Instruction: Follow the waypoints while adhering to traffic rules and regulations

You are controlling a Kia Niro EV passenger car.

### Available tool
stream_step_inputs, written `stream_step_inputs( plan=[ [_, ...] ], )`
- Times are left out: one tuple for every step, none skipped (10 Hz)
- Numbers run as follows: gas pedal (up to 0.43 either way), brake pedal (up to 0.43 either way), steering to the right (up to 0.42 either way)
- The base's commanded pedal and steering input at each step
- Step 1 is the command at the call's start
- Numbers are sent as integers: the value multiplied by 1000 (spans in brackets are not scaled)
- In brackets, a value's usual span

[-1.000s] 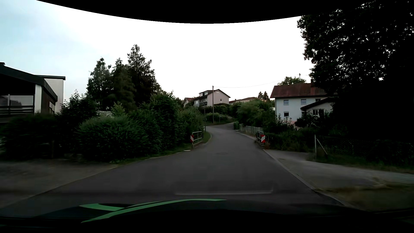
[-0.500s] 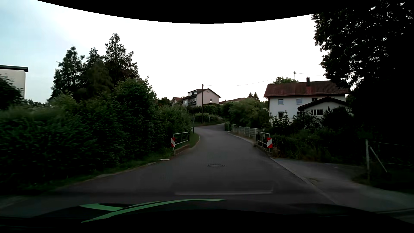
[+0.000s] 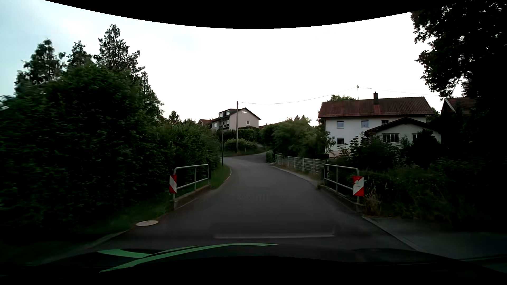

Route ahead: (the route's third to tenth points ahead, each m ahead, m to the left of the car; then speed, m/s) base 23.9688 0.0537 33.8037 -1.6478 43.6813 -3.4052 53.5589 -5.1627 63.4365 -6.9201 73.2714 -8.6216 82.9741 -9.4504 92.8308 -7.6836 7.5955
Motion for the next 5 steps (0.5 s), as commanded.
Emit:
stream_step_inputs(
  plan=[
    [8, 0, 33],
    [8, 0, 30],
    [8, 0, 24],
    [8, 0, 20],
    [8, 0, 17]
  ],
)
